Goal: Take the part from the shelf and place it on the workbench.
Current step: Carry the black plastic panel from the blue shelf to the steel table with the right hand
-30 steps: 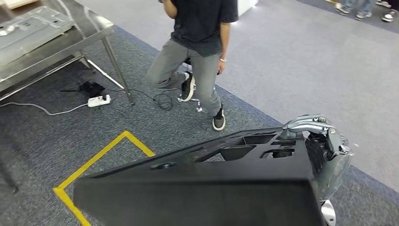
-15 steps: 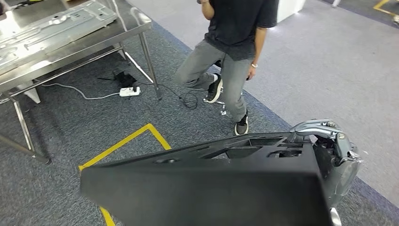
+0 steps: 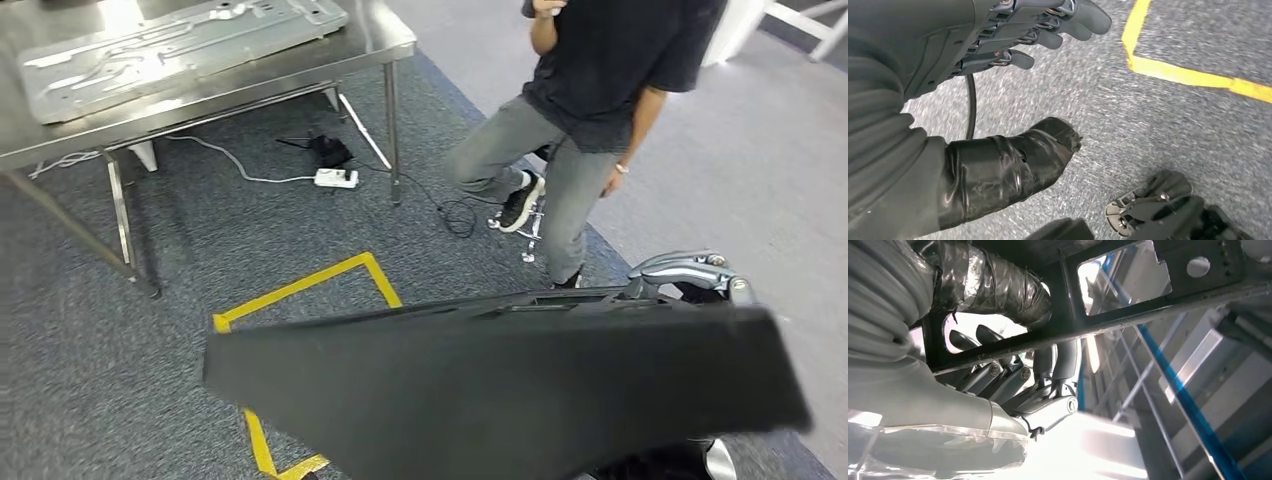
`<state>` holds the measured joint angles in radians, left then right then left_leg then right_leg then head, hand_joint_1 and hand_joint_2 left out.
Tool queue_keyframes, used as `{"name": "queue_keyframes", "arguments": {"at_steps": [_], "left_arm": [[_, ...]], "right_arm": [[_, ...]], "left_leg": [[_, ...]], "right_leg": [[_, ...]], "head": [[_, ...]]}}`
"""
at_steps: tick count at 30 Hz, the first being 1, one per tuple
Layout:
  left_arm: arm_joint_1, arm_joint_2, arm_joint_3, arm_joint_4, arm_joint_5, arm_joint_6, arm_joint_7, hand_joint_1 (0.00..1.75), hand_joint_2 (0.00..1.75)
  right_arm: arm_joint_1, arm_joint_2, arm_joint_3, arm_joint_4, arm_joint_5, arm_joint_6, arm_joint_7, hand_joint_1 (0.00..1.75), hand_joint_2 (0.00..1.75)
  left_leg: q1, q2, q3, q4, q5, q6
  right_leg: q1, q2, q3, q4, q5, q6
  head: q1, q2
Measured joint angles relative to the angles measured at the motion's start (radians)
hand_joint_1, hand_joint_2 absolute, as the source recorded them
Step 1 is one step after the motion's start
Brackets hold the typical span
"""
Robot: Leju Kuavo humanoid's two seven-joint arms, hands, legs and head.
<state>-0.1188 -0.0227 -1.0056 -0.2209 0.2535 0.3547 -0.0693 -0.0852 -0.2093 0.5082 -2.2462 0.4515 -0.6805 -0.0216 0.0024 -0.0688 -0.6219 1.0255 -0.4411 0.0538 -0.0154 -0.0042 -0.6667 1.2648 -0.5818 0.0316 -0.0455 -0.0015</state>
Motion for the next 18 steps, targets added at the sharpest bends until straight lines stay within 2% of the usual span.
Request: {"name": "queue_keyframes", "arguments": {"at_steps": [1, 3, 4, 5, 6, 7, 8, 9, 11, 12, 13, 14, 15, 16, 18], "left_arm": [[0.001, -0.002, 0.000, 0.000, 0.002, 0.000, 0.000, 0.00, 1.75], [0.001, -0.007, 0.000, 0.000, 0.007, -0.005, -0.004, 0.00, 1.75], [0.000, -0.009, 0.000, 0.000, 0.010, -0.009, -0.007, 0.00, 1.75], [0.000, -0.010, 0.000, 0.000, 0.012, -0.013, -0.010, 0.00, 1.75], [0.000, -0.011, 0.000, 0.000, 0.014, -0.016, -0.013, 0.00, 1.75], [0.002, -0.011, 0.000, 0.000, 0.016, -0.018, -0.014, 0.00, 1.75], [0.005, -0.011, 0.000, 0.000, 0.017, -0.021, -0.017, 0.00, 1.75], [0.007, -0.011, 0.000, 0.000, 0.018, -0.022, -0.018, 0.00, 1.75], [0.004, -0.012, 0.000, 0.000, 0.018, -0.024, -0.022, 0.00, 1.75], [0.002, -0.012, 0.000, 0.000, 0.018, -0.024, -0.023, 0.00, 1.75], [0.000, -0.012, 0.000, 0.000, 0.018, -0.023, -0.024, 0.00, 1.75], [0.000, -0.013, 0.000, 0.000, 0.018, -0.023, -0.023, 0.00, 1.75], [0.001, -0.013, 0.000, 0.000, 0.018, -0.022, -0.023, 0.00, 1.75], [0.003, -0.013, 0.000, 0.000, 0.018, -0.021, -0.022, 0.00, 1.75], [0.002, -0.013, 0.000, 0.000, 0.018, -0.019, -0.022, 0.00, 1.75]], "right_arm": [[0.000, -0.001, 0.000, 0.000, -0.004, 0.000, -0.002, 1.75, 1.75], [-0.001, -0.003, -0.002, 0.001, -0.010, 0.001, -0.005, 1.75, 1.75], [-0.001, -0.004, -0.003, 0.001, -0.012, 0.002, -0.006, 1.75, 1.75], [-0.001, -0.005, -0.004, 0.002, -0.013, 0.002, -0.008, 1.75, 1.75], [-0.002, -0.005, -0.004, 0.003, -0.015, 0.002, -0.010, 1.75, 1.75], [-0.003, -0.006, -0.005, 0.004, -0.016, 0.002, -0.013, 1.75, 1.75], [-0.004, -0.006, -0.006, 0.006, -0.017, 0.003, -0.015, 1.75, 1.75], [-0.006, -0.006, -0.006, 0.007, -0.018, 0.004, -0.017, 1.75, 1.75], [-0.007, -0.006, -0.006, 0.008, -0.019, 0.009, -0.019, 1.75, 1.75], [-0.006, -0.006, -0.006, 0.008, -0.018, 0.011, -0.019, 1.75, 1.75], [-0.006, -0.006, -0.006, 0.009, -0.017, 0.012, -0.018, 1.75, 1.75], [-0.005, -0.006, -0.006, 0.009, -0.015, 0.013, -0.017, 1.75, 1.75], [-0.006, -0.006, -0.006, 0.010, -0.013, 0.013, -0.016, 1.75, 1.75], [-0.006, -0.006, -0.006, 0.010, -0.010, 0.013, -0.014, 1.75, 1.75], [-0.006, -0.006, -0.006, 0.010, -0.007, 0.013, -0.011, 1.75, 1.75]], "left_leg": [[-0.001, -0.016, 0.003, 0.001, -0.001, 0.000], [0.000, -0.046, 0.003, 0.005, -0.004, -0.004], [0.001, -0.059, -0.001, 0.006, -0.003, -0.009], [0.004, -0.072, -0.005, 0.007, -0.002, -0.014], [0.006, -0.085, -0.010, 0.006, 0.000, -0.021], [0.009, -0.095, -0.012, 0.005, 0.001, -0.028], [0.008, -0.084, -0.015, 0.010, -0.001, -0.034], [0.005, -0.056, -0.024, 0.028, -0.012, -0.039], [0.004, 0.020, -0.072, 0.125, -0.059, -0.047], [0.006, 0.041, -0.106, 0.188, -0.086, -0.051], [0.009, 0.051, -0.134, 0.239, -0.104, -0.054], [0.010, 0.055, -0.147, 0.260, -0.104, -0.056], [0.011, 0.060, -0.140, 0.245, -0.088, -0.057], [0.011, 0.068, -0.114, 0.196, -0.059, -0.057], [0.005, 0.116, -0.042, 0.067, -0.010, -0.050]], "right_leg": [[0.000, 0.009, 0.016, -0.050, 0.040, -0.004], [-0.003, 0.064, 0.060, -0.170, 0.101, -0.013], [-0.004, 0.088, 0.074, -0.207, 0.112, -0.016], [-0.004, 0.104, 0.081, -0.225, 0.112, -0.018], [-0.002, 0.101, 0.084, -0.232, 0.111, -0.020], [-0.003, 0.088, 0.088, -0.235, 0.113, -0.023], [-0.004, 0.075, 0.095, -0.241, 0.115, -0.027], [-0.006, 0.060, 0.102, -0.248, 0.116, -0.033], [-0.005, 0.026, 0.112, -0.255, 0.115, -0.042], [-0.003, 0.007, 0.114, -0.254, 0.112, -0.045], [-0.002, -0.011, 0.115, -0.254, 0.110, -0.046], [-0.001, -0.027, 0.116, -0.253, 0.107, -0.047], [-0.001, -0.043, 0.117, -0.253, 0.104, -0.045], [-0.001, -0.057, 0.120, -0.252, 0.101, -0.043], [0.003, -0.082, 0.128, -0.251, 0.093, -0.036]], "head": [[0.000, 0.000], [0.000, 0.000], [0.000, 0.000], [0.000, 0.000], [0.000, 0.000], [0.000, 0.000], [0.000, 0.000], [-0.003, 0.000], [-0.009, 0.000], [-0.011, 0.000], [-0.011, 0.000], [-0.011, 0.000], [-0.012, 0.000], [-0.012, 0.000], [-0.012, 0.000]]}}
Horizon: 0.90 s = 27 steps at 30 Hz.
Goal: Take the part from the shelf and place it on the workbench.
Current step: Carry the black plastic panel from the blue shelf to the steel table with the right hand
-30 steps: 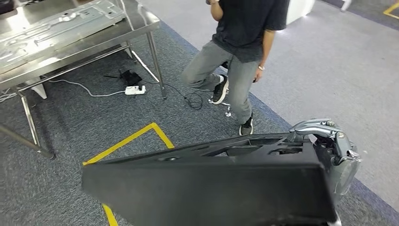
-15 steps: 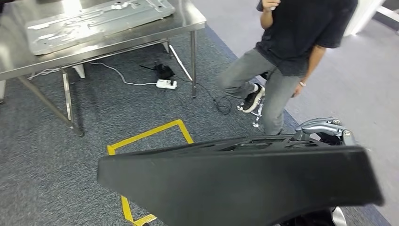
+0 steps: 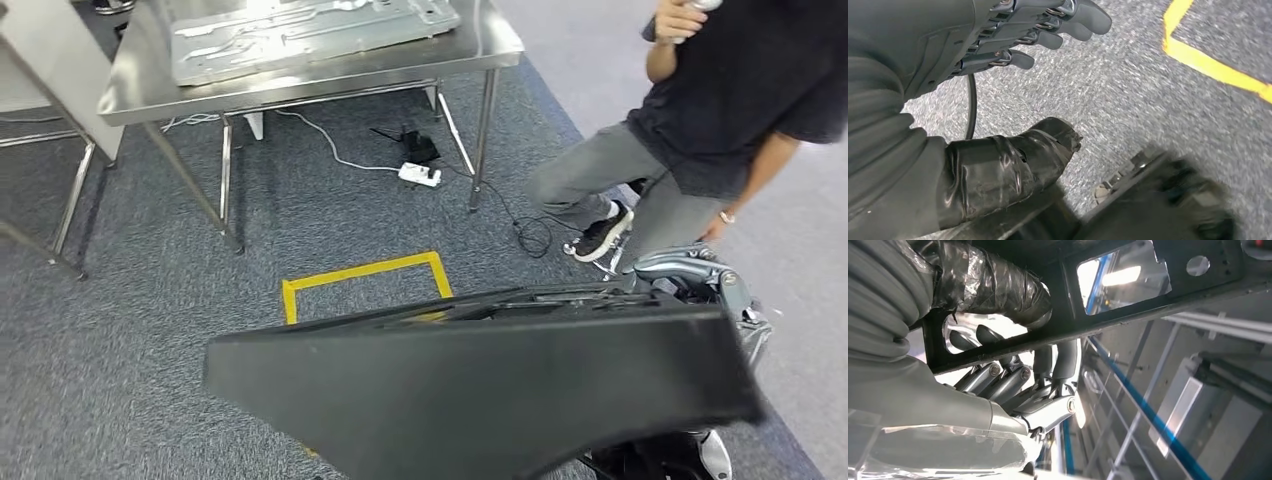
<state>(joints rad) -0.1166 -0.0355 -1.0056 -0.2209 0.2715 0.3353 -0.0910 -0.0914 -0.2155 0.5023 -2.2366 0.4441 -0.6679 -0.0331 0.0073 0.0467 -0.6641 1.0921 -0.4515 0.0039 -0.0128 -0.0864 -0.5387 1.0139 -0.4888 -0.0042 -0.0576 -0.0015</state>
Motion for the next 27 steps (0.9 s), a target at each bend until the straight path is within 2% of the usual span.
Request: {"name": "queue_keyframes", "arguments": {"at_steps": [1, 2, 4, 5, 7, 9, 10, 11, 12, 13, 14, 15, 16, 17, 21, 23, 25, 26, 27], "left_arm": [[-0.002, 0.000, 0.000, 0.000, 0.000, 0.001, 0.000, 0.00, 1.75], [-0.004, 0.000, 0.000, 0.000, 0.000, 0.001, 0.000, 0.00, 1.75], [-0.004, 0.000, 0.000, 0.000, -0.001, 0.004, 0.000, 0.00, 1.75], [-0.002, 0.000, 0.000, 0.000, -0.002, 0.005, 0.002, 0.00, 1.75], [0.001, 0.000, 0.000, 0.000, -0.003, 0.006, 0.005, 0.00, 1.75], [-0.001, 0.000, 0.000, 0.000, -0.003, 0.005, 0.005, 0.00, 1.75], [-0.002, 0.000, 0.000, 0.000, -0.002, 0.004, 0.005, 0.00, 1.75], [-0.003, -0.001, 0.000, 0.000, -0.002, 0.002, 0.004, 0.00, 1.75], [-0.003, -0.001, 0.000, 0.000, -0.002, 0.001, 0.003, 0.00, 1.75], [-0.003, -0.001, 0.000, 0.000, -0.002, 0.000, 0.002, 0.00, 1.75], [-0.002, -0.001, 0.000, 0.000, -0.002, -0.001, 0.002, 0.00, 1.75], [-0.002, -0.001, 0.000, 0.000, -0.002, -0.001, 0.001, 0.00, 1.75], [-0.003, -0.001, 0.000, 0.000, -0.002, -0.002, 0.001, 0.00, 1.75], [-0.003, -0.002, 0.000, 0.000, -0.002, -0.002, 0.000, 0.00, 1.75], [-0.002, -0.001, 0.000, 0.000, -0.002, -0.003, 0.000, 0.00, 1.75], [-0.002, -0.001, 0.000, 0.000, -0.002, -0.002, 0.001, 0.00, 1.75], [-0.002, -0.001, 0.000, 0.000, -0.002, -0.001, 0.004, 0.00, 1.75], [0.000, -0.001, 0.000, 0.000, -0.002, -0.001, 0.005, 0.00, 1.75], [0.001, -0.001, 0.000, 0.000, -0.003, -0.001, 0.006, 0.00, 1.75]], "right_arm": [[-0.001, 0.000, 0.000, 0.000, 0.000, 0.000, 0.002, 1.75, 1.75], [-0.002, 0.000, 0.000, 0.000, -0.002, 0.000, 0.003, 1.75, 1.75], [-0.004, 0.000, 0.000, 0.001, -0.017, 0.003, 0.007, 1.75, 1.75], [-0.005, -0.001, 0.000, 0.002, -0.027, 0.005, 0.009, 1.75, 1.75], [-0.007, -0.002, 0.000, 0.003, -0.047, 0.006, 0.008, 1.75, 1.75], [-0.006, -0.005, 0.000, 0.005, -0.061, 0.006, 0.004, 1.75, 1.75], [-0.004, -0.006, 0.000, 0.006, -0.067, 0.006, 0.002, 1.75, 1.75], [-0.003, -0.007, 0.000, 0.007, -0.070, 0.005, 0.000, 1.75, 1.75], [-0.002, -0.008, 0.000, 0.008, -0.072, 0.005, -0.001, 1.75, 1.75], [-0.002, -0.008, 0.000, 0.008, -0.073, 0.005, -0.003, 1.75, 1.75], [-0.002, -0.009, 0.000, 0.008, -0.073, 0.005, -0.004, 1.75, 1.75], [-0.002, -0.010, 0.000, 0.008, -0.073, 0.005, -0.005, 1.75, 1.75], [-0.002, -0.011, 0.000, 0.008, -0.073, 0.005, -0.006, 1.75, 1.75], [-0.002, -0.012, 0.000, 0.008, -0.073, 0.005, -0.007, 1.75, 1.75], [-0.002, -0.014, 0.000, 0.008, -0.075, 0.005, -0.013, 1.75, 1.75], [-0.002, -0.014, 0.000, 0.008, -0.076, 0.005, -0.016, 1.75, 1.75], [-0.002, -0.014, 0.000, 0.008, -0.075, 0.006, -0.019, 1.75, 1.75], [-0.002, -0.014, 0.000, 0.008, -0.074, 0.006, -0.020, 1.75, 1.75], [-0.001, -0.014, 0.000, 0.008, -0.074, 0.006, -0.021, 1.75, 1.75]], "left_leg": [[-0.005, 0.018, 0.023, -0.043, 0.010, 0.006], [-0.009, 0.028, 0.033, -0.062, 0.010, 0.013], [-0.011, 0.009, 0.034, -0.066, 0.009, 0.024], [-0.009, 0.000, 0.037, -0.071, 0.010, 0.029], [-0.005, -0.013, 0.045, -0.080, 0.013, 0.041], [-0.004, -0.024, 0.047, -0.082, 0.012, 0.049], [-0.004, -0.031, 0.048, -0.082, 0.011, 0.051], [-0.005, -0.038, 0.048, -0.081, 0.010, 0.052], [-0.005, -0.045, 0.049, -0.080, 0.009, 0.051], [-0.006, -0.051, 0.051, -0.077, 0.007, 0.050], [-0.005, -0.058, 0.053, -0.074, 0.004, 0.048], [-0.007, -0.063, 0.053, -0.070, 0.000, 0.044], [-0.008, -0.067, 0.052, -0.065, -0.003, 0.040], [-0.010, -0.070, 0.049, -0.062, -0.005, 0.035], [-0.006, -0.069, 0.043, -0.050, -0.014, 0.014], [-0.004, -0.063, 0.008, 0.026, -0.054, 0.004], [-0.002, -0.060, -0.059, 0.153, -0.104, -0.001], [-0.002, -0.059, -0.086, 0.198, -0.115, -0.002], [-0.002, -0.059, -0.096, 0.211, -0.108, -0.001]], "right_leg": [[0.003, -0.011, 0.003, 0.000, -0.004, 0.004], [0.006, -0.020, 0.006, 0.000, -0.007, 0.009], [0.009, -0.036, 0.010, -0.002, -0.012, 0.018], [0.007, -0.032, 0.012, 0.001, -0.017, 0.023], [0.002, 0.012, -0.005, 0.050, -0.050, 0.031], [0.000, 0.064, -0.065, 0.173, -0.109, 0.033], [0.000, 0.074, -0.100, 0.237, -0.131, 0.034], [0.000, 0.078, -0.126, 0.278, -0.137, 0.035], [-0.001, 0.079, -0.135, 0.280, -0.121, 0.035], [-0.002, 0.080, -0.125, 0.244, -0.087, 0.034], [-0.003, 0.081, -0.101, 0.179, -0.044, 0.033], [-0.004, 0.083, -0.075, 0.113, -0.013, 0.032], [-0.004, 0.086, -0.055, 0.063, 0.007, 0.029], [-0.003, 0.088, -0.045, 0.034, 0.013, 0.027], [-0.001, 0.088, -0.035, 0.017, 0.012, 0.005], [-0.003, 0.085, -0.027, 0.012, 0.012, -0.006], [-0.001, 0.083, -0.024, 0.013, 0.008, -0.013], [0.000, 0.083, -0.022, 0.013, 0.005, -0.014], [0.001, 0.083, -0.019, 0.013, 0.002, -0.015]], "head": [[0.001, 0.000], [0.002, 0.000], [0.004, 0.000], [0.004, 0.000], [0.009, 0.000], [0.014, 0.000], [0.016, 0.000], [0.016, 0.000], [0.016, 0.000], [0.017, 0.000], [0.017, 0.000], [0.017, 0.000], [0.017, 0.000], [0.017, 0.000], [0.016, 0.000], [0.012, 0.000], [0.009, 0.000], [0.009, 0.000], [0.009, 0.000]]}}
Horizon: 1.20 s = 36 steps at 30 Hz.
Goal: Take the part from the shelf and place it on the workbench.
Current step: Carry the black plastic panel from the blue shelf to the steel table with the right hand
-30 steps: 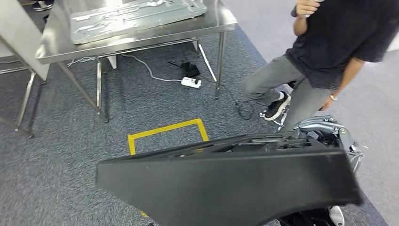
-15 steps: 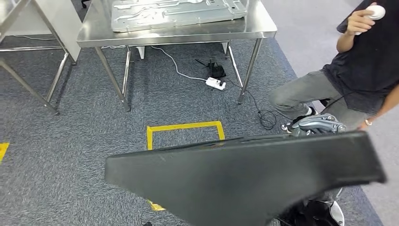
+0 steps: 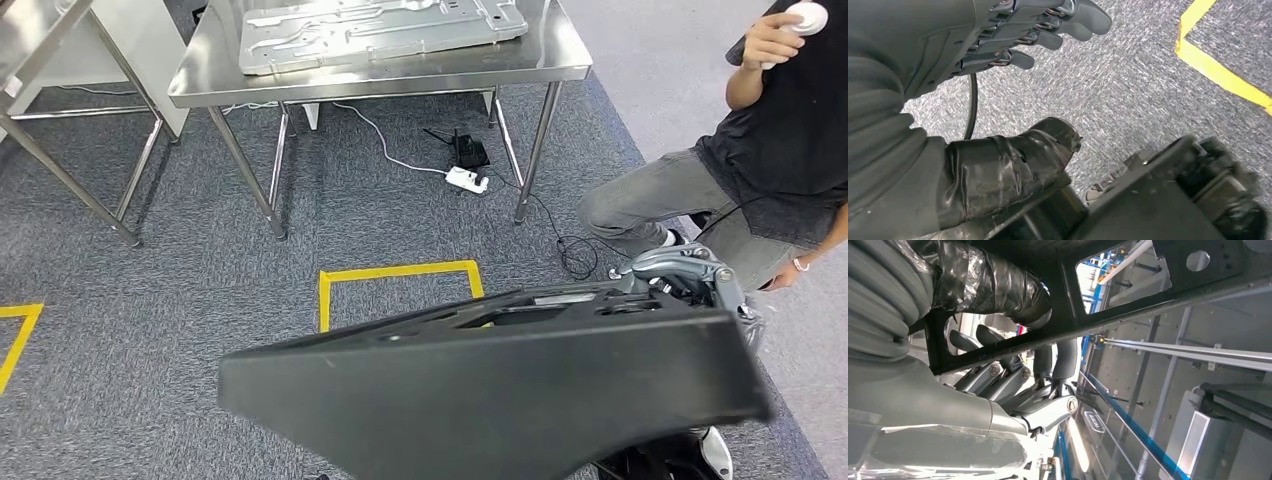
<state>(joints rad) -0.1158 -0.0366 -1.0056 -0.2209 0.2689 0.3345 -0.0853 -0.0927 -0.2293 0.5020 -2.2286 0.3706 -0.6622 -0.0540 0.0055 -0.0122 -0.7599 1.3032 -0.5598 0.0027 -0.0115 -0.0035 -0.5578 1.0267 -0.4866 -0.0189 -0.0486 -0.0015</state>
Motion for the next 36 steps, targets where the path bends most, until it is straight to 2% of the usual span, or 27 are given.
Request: {"name": "queue_keyframes", "arguments": {"at_steps": [1, 3, 4, 6, 9, 10, 11, 14, 15, 16, 17, 19, 20, 21, 22, 24, 25, 27, 29, 30, 31, 32, 33, 34, 35, 36], "left_arm": [[0.001, 0.000, 0.000, 0.000, 0.000, 0.000, 0.000, 0.00, 1.75], [0.000, 0.001, 0.000, 0.000, 0.000, 0.001, 0.001, 0.00, 1.75], [-0.002, 0.001, 0.000, 0.000, 0.000, 0.002, 0.002, 0.00, 1.75], [-0.003, 0.002, 0.000, 0.000, 0.000, 0.003, 0.005, 0.00, 1.75], [0.001, 0.002, 0.000, 0.000, 0.000, 0.004, 0.010, 0.00, 1.75], [0.002, 0.003, 0.000, 0.000, 0.001, 0.007, 0.011, 0.00, 1.75], [0.002, 0.003, 0.000, 0.000, 0.001, 0.011, 0.011, 0.00, 1.75], [0.002, 0.002, 0.000, 0.000, 0.002, 0.020, 0.016, 0.00, 1.75], [0.003, 0.002, 0.000, 0.000, 0.002, 0.022, 0.018, 0.00, 1.75], [0.005, 0.002, 0.000, 0.000, 0.002, 0.023, 0.019, 0.00, 1.75], [0.006, 0.002, 0.000, 0.000, 0.002, 0.024, 0.019, 0.00, 1.75], [0.008, 0.001, 0.000, 0.000, 0.002, 0.025, 0.019, 0.00, 1.75], [0.007, 0.001, 0.000, 0.000, 0.002, 0.025, 0.019, 0.00, 1.75], [0.006, 0.001, 0.000, 0.000, 0.002, 0.026, 0.020, 0.00, 1.75], [0.004, 0.001, 0.000, 0.000, 0.002, 0.026, 0.020, 0.00, 1.75], [0.002, 0.000, 0.000, 0.000, 0.002, 0.027, 0.021, 0.00, 1.75], [0.001, 0.000, 0.000, 0.000, 0.002, 0.027, 0.021, 0.00, 1.75], [-0.001, 0.000, 0.000, 0.000, 0.001, 0.027, 0.021, 0.00, 1.75], [0.001, -0.001, 0.000, 0.000, 0.001, 0.027, 0.021, 0.00, 1.75], [0.003, -0.001, 0.000, 0.000, 0.001, 0.027, 0.021, 0.00, 1.75], [0.005, -0.001, 0.000, 0.000, 0.002, 0.027, 0.021, 0.00, 1.75], [0.006, -0.001, 0.000, 0.000, 0.002, 0.027, 0.022, 0.00, 1.75], [0.007, -0.001, 0.000, 0.000, 0.002, 0.027, 0.022, 0.00, 1.75], [0.009, -0.001, 0.000, 0.000, 0.002, 0.027, 0.022, 0.00, 1.75], [0.009, 0.000, 0.000, 0.000, 0.002, 0.027, 0.023, 0.00, 1.75], [0.010, 0.001, 0.000, 0.000, 0.002, 0.027, 0.024, 0.00, 1.75]], "right_arm": [[0.000, 0.000, 0.000, 0.000, 0.001, 0.000, 0.000, 1.75, 1.75], [0.000, 0.000, 0.000, 0.000, 0.002, 0.000, -0.002, 1.75, 1.75], [0.000, 0.000, 0.000, 0.000, 0.003, 0.000, -0.002, 1.75, 1.75], [0.000, 0.000, 0.000, 0.000, 0.005, -0.001, -0.003, 1.75, 1.75], [0.001, 0.000, 0.000, 0.000, 0.007, -0.001, -0.004, 1.75, 1.75], [0.001, -0.001, 0.000, 0.000, 0.008, -0.002, -0.004, 1.75, 1.75], [0.001, -0.001, 0.000, 0.000, 0.009, -0.002, -0.004, 1.75, 1.75], [0.005, -0.001, 0.000, 0.000, 0.010, -0.002, -0.004, 1.75, 1.75], [0.007, -0.001, 0.000, 0.000, 0.010, -0.003, -0.004, 1.75, 1.75], [0.008, -0.002, 0.000, 0.000, 0.010, -0.003, -0.003, 1.75, 1.75], [0.009, -0.002, 0.000, 0.000, 0.010, -0.003, -0.003, 1.75, 1.75], [0.010, -0.003, 0.000, 0.000, 0.011, -0.003, -0.003, 1.75, 1.75], [0.011, -0.004, 0.000, 0.000, 0.011, -0.003, -0.003, 1.75, 1.75], [0.012, -0.004, 0.000, 0.000, 0.011, -0.003, -0.003, 1.75, 1.75], [0.013, -0.004, 0.000, -0.001, 0.011, -0.003, -0.003, 1.75, 1.75], [0.012, -0.005, 0.000, -0.002, 0.013, -0.003, -0.002, 1.75, 1.75], [0.011, -0.005, 0.000, -0.003, 0.014, -0.004, -0.002, 1.75, 1.75], [0.011, -0.005, 0.000, -0.004, 0.016, -0.004, -0.002, 1.75, 1.75], [0.012, -0.005, 0.000, -0.004, 0.016, -0.004, -0.002, 1.75, 1.75], [0.012, -0.005, 0.000, -0.004, 0.017, -0.004, -0.002, 1.75, 1.75], [0.012, -0.005, 0.000, -0.004, 0.017, -0.004, -0.002, 1.75, 1.75], [0.012, -0.005, 0.000, -0.004, 0.017, -0.004, -0.002, 1.75, 1.75], [0.013, -0.005, 0.000, -0.004, 0.018, -0.004, -0.002, 1.75, 1.75], [0.012, -0.005, 0.000, -0.004, 0.018, -0.004, -0.002, 1.75, 1.75], [0.012, -0.005, 0.000, -0.004, 0.018, -0.004, -0.002, 1.75, 1.75], [0.012, -0.005, 0.000, -0.004, 0.018, -0.004, -0.002, 1.75, 1.75]], "left_leg": [[0.000, 0.000, 0.010, -0.026, 0.024, 0.003], [-0.004, 0.003, 0.071, -0.152, 0.086, 0.015], [-0.008, 0.005, 0.103, -0.212, 0.103, 0.021], [-0.014, 0.008, 0.134, -0.272, 0.103, 0.032], [-0.013, 0.004, 0.161, -0.296, 0.095, 0.048], [-0.012, 0.003, 0.176, -0.302, 0.092, 0.054], [-0.012, 0.002, 0.191, -0.306, 0.088, 0.059], [-0.013, 0.001, 0.217, -0.308, 0.068, 0.065], [-0.014, 0.000, 0.229, -0.308, 0.058, 0.065], [-0.014, -0.002, 0.242, -0.308, 0.047, 0.064], [-0.014, -0.003, 0.258, -0.308, 0.036, 0.061], [-0.014, -0.006, 0.285, -0.306, 0.010, 0.055], [-0.015, -0.007, 0.291, -0.305, -0.001, 0.050], [-0.014, -0.007, 0.296, -0.306, -0.010, 0.044], [-0.013, -0.008, 0.299, -0.301, -0.011, 0.038], [-0.011, -0.006, 0.290, -0.265, 0.000, 0.027], [-0.010, -0.005, 0.270, -0.220, 0.011, 0.022], [-0.007, -0.002, 0.194, -0.103, 0.006, 0.014], [-0.004, 0.000, 0.106, -0.011, -0.055, 0.008], [-0.003, 0.001, 0.074, 0.002, -0.087, 0.006], [-0.002, 0.002, 0.055, -0.011, -0.104, 0.006], [-0.003, 0.003, 0.049, -0.049, -0.092, 0.008], [-0.003, 0.004, 0.051, -0.105, -0.045, 0.012], [-0.007, 0.005, 0.055, -0.163, 0.028, 0.018], [-0.010, 0.006, 0.060, -0.207, 0.087, 0.024], [-0.013, 0.006, 0.065, -0.236, 0.132, 0.029]], "right_leg": [[0.001, 0.000, 0.005, 0.000, -0.004, 0.000], [0.002, 0.001, 0.017, -0.001, -0.012, 0.004], [0.004, 0.001, 0.022, -0.002, -0.018, 0.009], [0.005, 0.000, 0.030, -0.005, -0.023, 0.020], [0.004, 0.000, 0.039, 0.010, -0.018, 0.037], [0.003, 0.001, 0.030, 0.037, -0.026, 0.040], [0.002, 0.001, 0.007, 0.081, -0.041, 0.041], [0.001, 0.002, -0.113, 0.245, -0.106, 0.047], [0.001, 0.002, -0.141, 0.263, -0.115, 0.050], [0.000, 0.002, -0.153, 0.249, -0.108, 0.051], [0.000, 0.002, -0.149, 0.204, -0.079, 0.051], [0.001, 0.002, -0.126, 0.081, 0.030, 0.046], [0.005, 0.002, -0.117, 0.040, 0.067, 0.040], [0.009, 0.003, -0.112, 0.019, 0.089, 0.033], [0.012, 0.003, -0.109, 0.016, 0.081, 0.025], [0.012, 0.005, -0.089, 0.009, 0.072, 0.010], [0.010, 0.006, -0.075, 0.004, 0.064, 0.003], [0.008, 0.004, -0.047, 0.000, 0.045, -0.006], [0.008, 0.005, -0.021, -0.001, 0.022, -0.008], [0.008, 0.006, -0.004, -0.001, 0.009, -0.007], [0.008, 0.008, 0.014, -0.001, -0.005, -0.006], [0.008, 0.009, 0.034, -0.001, -0.020, -0.005], [0.008, 0.009, 0.052, -0.002, -0.035, -0.002], [0.009, 0.009, 0.069, -0.001, -0.050, 0.001], [0.009, 0.010, 0.081, -0.002, -0.063, 0.006], [0.010, 0.011, 0.089, -0.006, -0.075, 0.012]], "head": [[0.000, 0.000], [0.000, 0.000], [0.000, 0.000], [0.000, 0.000], [0.002, 0.000], [0.004, 0.000], [0.005, 0.000], [0.010, 0.000], [0.010, 0.000], [0.010, 0.000], [0.010, 0.000], [0.012, 0.000], [0.012, 0.000], [0.012, 0.000], [0.012, 0.000], [0.012, 0.000], [0.012, 0.000], [0.010, 0.000], [0.010, 0.000], [0.010, 0.000], [0.010, 0.000], [0.010, 0.000], [0.010, 0.000], [0.010, 0.000], [0.010, 0.000], [0.010, 0.000]]}}
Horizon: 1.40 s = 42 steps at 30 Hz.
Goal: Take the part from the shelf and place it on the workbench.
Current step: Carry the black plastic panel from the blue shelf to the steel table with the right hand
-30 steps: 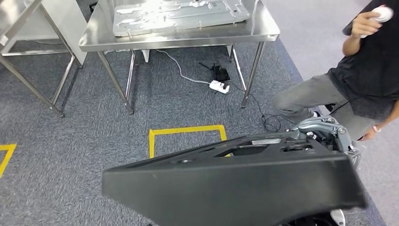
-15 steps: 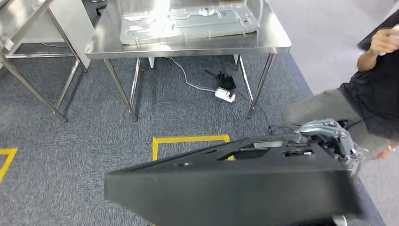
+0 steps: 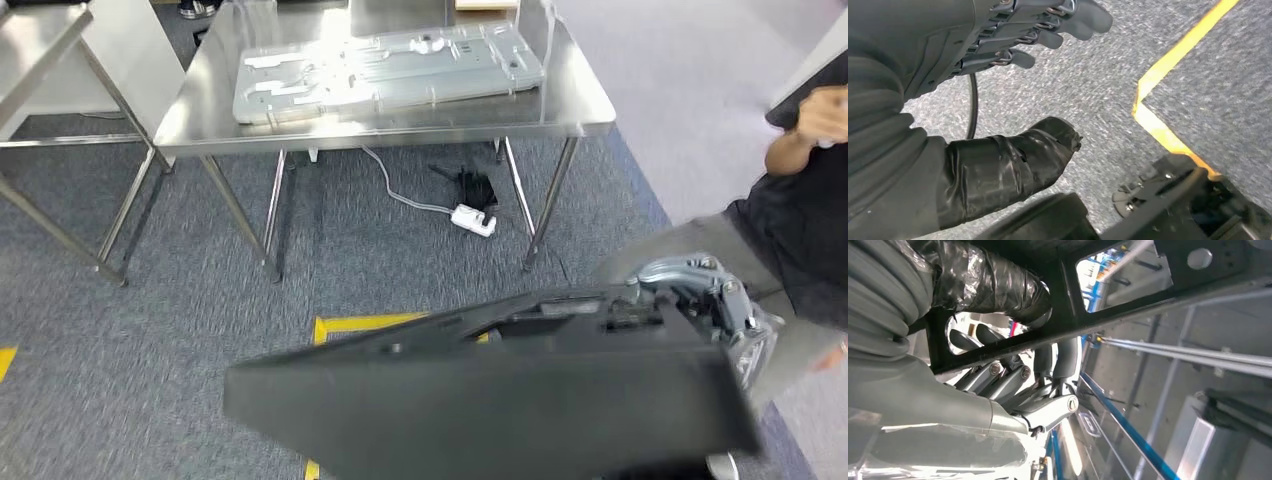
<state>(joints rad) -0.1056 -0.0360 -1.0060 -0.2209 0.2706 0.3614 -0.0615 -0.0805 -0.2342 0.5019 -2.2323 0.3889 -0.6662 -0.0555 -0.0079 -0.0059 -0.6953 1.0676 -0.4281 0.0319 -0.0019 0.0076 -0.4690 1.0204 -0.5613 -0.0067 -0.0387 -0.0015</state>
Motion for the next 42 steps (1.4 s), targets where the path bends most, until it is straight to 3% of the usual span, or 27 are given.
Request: {"name": "queue_keyframes", "arguments": {"at_steps": [1, 3, 4, 6, 7, 9, 10, 11, 12, 15, 16, 17, 19, 21, 22, 24, 25, 26, 27, 29, 31, 34, 35, 37, 39, 41, 42], "left_arm": [[0.001, 0.001, 0.000, 0.000, 0.000, 0.000, 0.001, 0.00, 1.75], [0.001, 0.001, 0.000, 0.000, 0.000, 0.000, 0.003, 0.00, 1.75], [0.000, 0.001, 0.000, 0.000, 0.000, 0.000, 0.003, 0.00, 1.75], [-0.002, 0.001, 0.000, 0.000, 0.000, 0.001, 0.004, 0.00, 1.75], [-0.003, 0.001, 0.000, 0.000, 0.000, 0.001, 0.004, 0.00, 1.75], [-0.002, 0.001, 0.000, 0.000, 0.000, 0.001, 0.004, 0.00, 1.75], [-0.002, 0.000, 0.000, 0.000, 0.000, 0.001, 0.005, 0.00, 1.75], [-0.001, 0.000, 0.000, 0.000, 0.000, 0.001, 0.006, 0.00, 1.75], [-0.001, 0.000, 0.000, 0.000, 0.000, 0.000, 0.007, 0.00, 1.75], [-0.003, 0.000, -0.001, 0.000, -0.001, -0.001, 0.009, 0.00, 1.75], [-0.004, 0.000, -0.001, 0.000, -0.001, -0.001, 0.010, 0.00, 1.75], [-0.005, 0.000, -0.001, 0.000, -0.001, -0.002, 0.011, 0.00, 1.75], [-0.008, 0.000, -0.001, 0.000, -0.001, -0.002, 0.011, 0.00, 1.75], [-0.010, -0.001, -0.001, 0.000, -0.002, -0.002, 0.010, 0.00, 1.75], [-0.011, -0.001, -0.001, 0.000, -0.002, -0.002, 0.010, 0.00, 1.75], [-0.010, -0.002, -0.001, 0.000, -0.002, -0.002, 0.010, 0.00, 1.75], [-0.008, -0.002, -0.001, 0.000, -0.001, -0.002, 0.011, 0.00, 1.75], [-0.007, -0.002, -0.001, 0.000, -0.001, -0.003, 0.012, 0.00, 1.75], [-0.006, -0.002, -0.001, 0.000, -0.001, -0.004, 0.012, 0.00, 1.75], [-0.004, 0.000, -0.001, 0.000, 0.000, -0.006, 0.014, 0.00, 1.75], [-0.001, 0.002, -0.001, 0.000, 0.000, -0.009, 0.015, 0.00, 1.75], [0.001, 0.003, -0.001, 0.000, 0.000, -0.011, 0.016, 0.00, 1.75], [0.000, 0.002, -0.001, 0.000, 0.000, -0.011, 0.016, 0.00, 1.75], [-0.005, 0.002, -0.001, 0.000, -0.001, -0.011, 0.015, 0.00, 1.75], [-0.006, 0.002, -0.001, 0.000, -0.001, -0.011, 0.016, 0.00, 1.75], [-0.003, 0.002, -0.001, 0.000, -0.002, -0.011, 0.016, 0.00, 1.75], [-0.002, 0.002, -0.001, 0.000, -0.002, -0.011, 0.016, 0.00, 1.75]], "right_arm": [[0.000, 0.000, 0.000, 0.000, 0.000, 0.000, 0.001, 1.75, 1.75], [-0.001, 0.000, 0.000, -0.003, 0.001, -0.001, 0.002, 1.75, 1.75], [-0.001, 0.000, 0.000, -0.004, 0.001, -0.001, 0.002, 1.75, 1.75], [-0.001, 0.000, 0.000, -0.005, 0.001, -0.002, 0.002, 1.75, 1.75], [0.000, 0.000, 0.000, -0.005, 0.001, -0.002, 0.002, 1.75, 1.75], [0.002, 0.000, 0.000, -0.005, 0.001, -0.002, 0.003, 1.75, 1.75], [0.002, 0.000, 0.000, -0.005, 0.000, -0.002, 0.003, 1.75, 1.75], [0.003, 0.000, -0.001, -0.005, 0.000, -0.002, 0.003, 1.75, 1.75], [0.003, 0.000, -0.001, -0.005, 0.000, -0.002, 0.004, 1.75, 1.75], [0.007, -0.002, -0.001, -0.004, -0.001, -0.002, 0.004, 1.75, 1.75], [0.008, -0.003, -0.001, -0.005, -0.002, -0.002, 0.005, 1.75, 1.75], [0.008, -0.003, -0.001, -0.006, -0.002, -0.002, 0.006, 1.75, 1.75], [0.006, -0.004, -0.001, -0.008, -0.002, -0.002, 0.007, 1.75, 1.75], [0.005, -0.004, -0.001, -0.008, -0.001, -0.002, 0.007, 1.75, 1.75], [0.005, -0.004, -0.001, -0.008, -0.001, -0.002, 0.007, 1.75, 1.75], [0.006, -0.004, -0.001, -0.008, -0.001, -0.002, 0.007, 1.75, 1.75], [0.006, -0.004, -0.001, -0.008, -0.001, -0.002, 0.007, 1.75, 1.75], [0.006, -0.004, -0.001, -0.008, -0.001, -0.001, 0.007, 1.75, 1.75], [0.006, -0.004, -0.001, -0.008, -0.001, -0.001, 0.007, 1.75, 1.75], [0.006, -0.004, -0.001, -0.007, -0.003, -0.001, 0.008, 1.75, 1.75], [0.004, -0.004, -0.001, -0.006, -0.008, -0.001, 0.010, 1.75, 1.75], [0.004, -0.004, -0.001, -0.007, -0.012, -0.002, 0.011, 1.75, 1.75], [0.003, -0.004, -0.001, -0.008, -0.012, -0.002, 0.011, 1.75, 1.75], [0.002, -0.004, -0.001, -0.008, -0.013, -0.002, 0.011, 1.75, 1.75], [0.002, -0.004, -0.001, -0.008, -0.014, -0.002, 0.011, 1.75, 1.75], [0.004, -0.005, -0.001, -0.008, -0.015, -0.002, 0.011, 1.75, 1.75], [0.004, -0.005, -0.001, -0.008, -0.015, -0.002, 0.011, 1.75, 1.75]], "left_leg": [[-0.002, -0.001, 0.005, -0.013, 0.018, 0.005], [-0.001, -0.001, 0.026, -0.028, 0.010, 0.016], [0.001, -0.002, 0.039, -0.039, 0.006, 0.022], [0.002, -0.002, 0.071, -0.054, -0.005, 0.033], [0.001, -0.002, 0.086, -0.057, -0.016, 0.036], [0.000, -0.004, 0.121, -0.060, -0.043, 0.037], [0.000, -0.006, 0.142, -0.060, -0.059, 0.037], [0.000, -0.008, 0.165, -0.060, -0.075, 0.036], [0.000, -0.010, 0.187, -0.060, -0.093, 0.034], [-0.002, -0.016, 0.233, -0.057, -0.144, 0.024], [-0.003, -0.018, 0.243, -0.053, -0.154, 0.019], [-0.002, -0.019, 0.248, -0.045, -0.156, 0.012], [0.000, -0.015, 0.234, 0.010, -0.138, 0.002], [0.003, -0.011, 0.168, 0.115, -0.131, -0.008], [0.005, -0.009, 0.126, 0.168, -0.148, -0.012], [0.010, -0.007, 0.050, 0.231, -0.220, -0.019], [0.012, -0.006, 0.024, 0.230, -0.250, -0.021], [0.012, -0.005, 0.011, 0.207, -0.258, -0.021], [0.012, -0.004, 0.007, 0.164, -0.239, -0.019], [0.008, -0.002, 0.013, 0.062, -0.118, -0.013], [0.002, -0.005, 0.026, 0.009, -0.034, -0.005], [0.003, -0.010, 0.066, -0.015, -0.022, 0.010], [0.004, -0.009, 0.082, -0.023, -0.025, 0.015], [0.003, -0.009, 0.112, -0.033, -0.036, 0.024], [0.001, -0.010, 0.133, -0.037, -0.054, 0.028], [0.000, -0.012, 0.160, -0.037, -0.077, 0.027], [0.000, -0.013, 0.176, -0.037, -0.090, 0.026]], "right_leg": [[0.001, 0.001, 0.007, 0.002, -0.003, 0.007], [0.000, 0.002, 0.007, 0.020, 0.010, 0.018], [-0.001, 0.001, -0.006, 0.053, 0.024, 0.022], [-0.004, 0.001, -0.072, 0.154, 0.027, 0.025], [-0.004, 0.001, -0.113, 0.208, 0.007, 0.026], [-0.006, 0.001, -0.186, 0.268, -0.073, 0.033], [-0.007, 0.001, -0.209, 0.263, -0.107, 0.037], [-0.008, 0.001, -0.221, 0.237, -0.117, 0.038], [-0.008, 0.001, -0.226, 0.192, -0.088, 0.037], [-0.002, -0.001, -0.229, 0.055, 0.125, 0.026], [0.001, 0.000, -0.225, 0.035, 0.164, 0.021], [0.004, 0.000, -0.215, 0.032, 0.168, 0.014], [0.002, 0.001, -0.189, 0.023, 0.158, -0.001], [-0.001, 0.000, -0.162, 0.019, 0.140, -0.013], [-0.001, -0.001, -0.150, 0.019, 0.129, -0.016], [-0.002, 0.001, -0.124, 0.019, 0.104, -0.017], [-0.002, 0.002, -0.107, 0.019, 0.090, -0.016], [-0.003, 0.004, -0.088, 0.019, 0.075, -0.015], [-0.003, 0.004, -0.067, 0.019, 0.060, -0.012], [-0.003, 0.005, -0.032, 0.018, 0.030, -0.005], [-0.002, 0.008, -0.008, 0.019, 0.008, 0.008], [-0.002, 0.009, 0.007, 0.053, 0.014, 0.025], [-0.003, 0.008, -0.007, 0.084, 0.016, 0.028], [-0.006, 0.006, -0.065, 0.174, -0.008, 0.033], [-0.007, 0.006, -0.144, 0.256, -0.065, 0.038], [-0.008, 0.006, -0.191, 0.254, -0.089, 0.041], [-0.008, 0.006, -0.197, 0.215, -0.064, 0.040]], "head": [[0.000, 0.000], [0.002, 0.000], [0.003, 0.000], [0.008, 0.000], [0.010, 0.000], [0.011, 0.000], [0.012, 0.000], [0.012, 0.000], [0.012, 0.000], [0.012, 0.000], [0.011, 0.000], [0.010, 0.000], [0.011, 0.000], [0.011, 0.000], [0.010, 0.000], [0.010, 0.000], [0.010, 0.000], [0.010, 0.000], [0.010, 0.000], [0.010, 0.000], [0.011, 0.000], [0.014, 0.000], [0.015, 0.000], [0.018, 0.000], [0.018, 0.000], [0.018, 0.000], [0.019, 0.000]]}}
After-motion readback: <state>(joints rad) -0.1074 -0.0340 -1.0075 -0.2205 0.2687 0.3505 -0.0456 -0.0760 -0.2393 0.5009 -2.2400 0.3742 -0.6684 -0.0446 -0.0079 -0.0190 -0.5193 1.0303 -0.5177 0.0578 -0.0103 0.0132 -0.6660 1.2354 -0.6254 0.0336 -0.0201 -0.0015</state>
